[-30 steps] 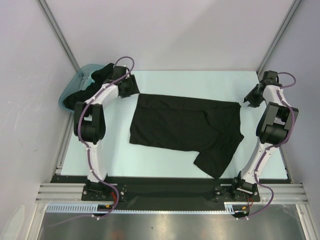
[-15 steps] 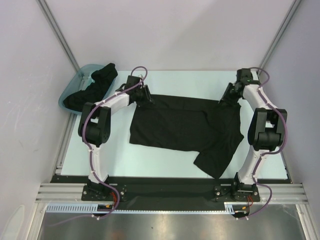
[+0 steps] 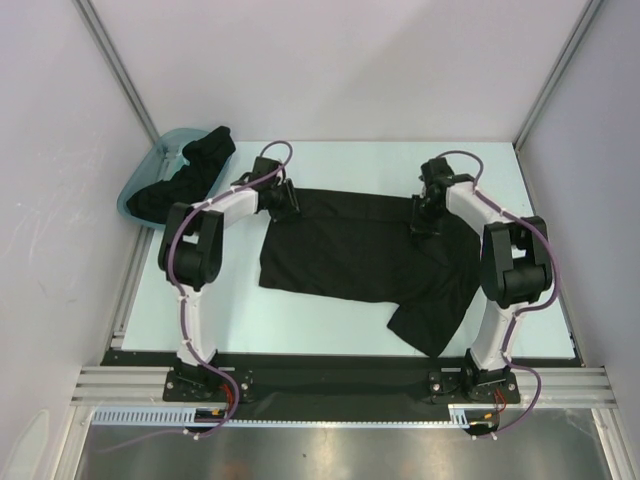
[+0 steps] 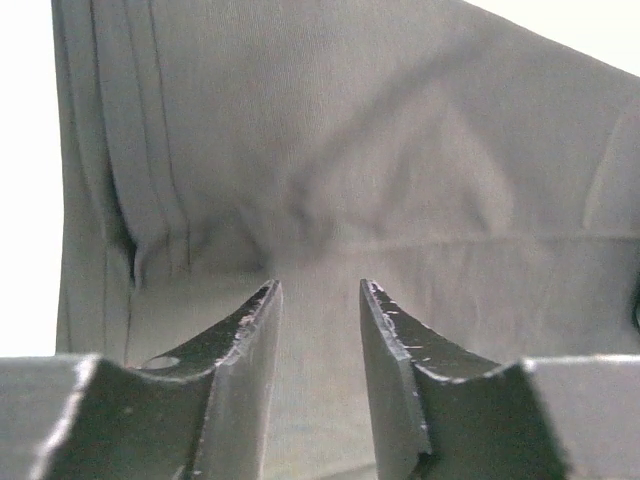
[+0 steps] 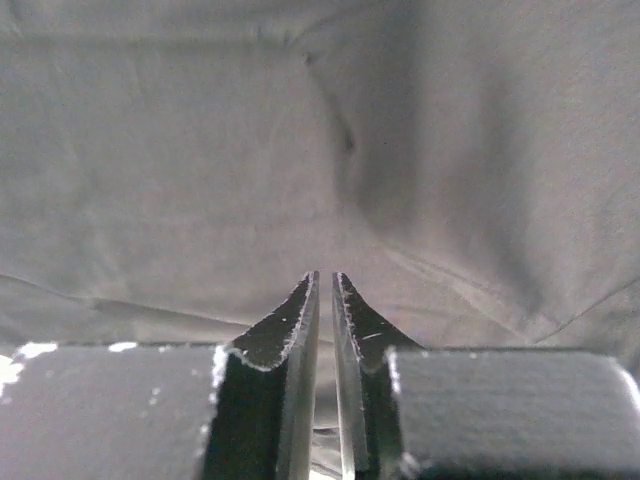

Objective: Fold and stack the t-shirts
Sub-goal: Fold the tshirt

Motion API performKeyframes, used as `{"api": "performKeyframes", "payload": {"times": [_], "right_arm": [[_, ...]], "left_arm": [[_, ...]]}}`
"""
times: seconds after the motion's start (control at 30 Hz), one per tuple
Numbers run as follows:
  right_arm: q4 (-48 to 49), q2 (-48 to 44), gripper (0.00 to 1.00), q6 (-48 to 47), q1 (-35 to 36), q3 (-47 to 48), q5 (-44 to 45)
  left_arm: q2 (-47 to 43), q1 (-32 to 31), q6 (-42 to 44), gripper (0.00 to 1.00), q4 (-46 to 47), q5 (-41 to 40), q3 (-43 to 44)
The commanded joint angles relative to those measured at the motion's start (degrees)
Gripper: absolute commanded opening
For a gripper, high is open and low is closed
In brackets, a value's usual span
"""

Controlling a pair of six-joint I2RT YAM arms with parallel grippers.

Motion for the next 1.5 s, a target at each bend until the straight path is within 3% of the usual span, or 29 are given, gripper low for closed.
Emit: {"api": "performKeyframes", "payload": {"times": [0.0, 0.37, 0.67, 0.97, 1.1, 1.3, 1.47], "right_arm": [[-1.23, -2.60, 0.15, -2.47, 2.10, -1.46, 7.03], [-0.61, -1.11, 0.33, -1.51, 5.71, -3.05, 21.45], [2.12, 1.44, 0.34, -1.85, 5.71, -2.61, 24.62], [3.52, 4.34, 0.19, -2.56, 5.62, -0.42, 23.57], [2.38, 3.56, 0.00, -2.47, 5.27, 0.73, 24.36], [-1.91, 2.84, 0.00, -4.23, 1.77, 6.17, 21.21], [-2.54, 4.95, 0.00, -7.57, -3.25, 10.03, 12.43]], "left_arm": [[-8.12, -0.62, 0.94, 0.42, 0.58, -0.34, -2.97], [-22.72, -2.91, 0.07, 0.41, 1.63, 1.60, -15.81], [-29.66, -3.52, 1.47, 0.42, -0.82, 2.91, -20.30], [-32.04, -4.23, 2.61, 0.43, -1.88, 3.35, -21.44], [-32.74, -4.49, 2.52, 0.43, -1.79, 3.44, -21.71], [-33.89, -4.84, 2.17, 0.43, -1.27, 3.18, -23.11], [-33.98, -5.10, 1.65, 0.43, -0.56, 3.53, -24.51]]}}
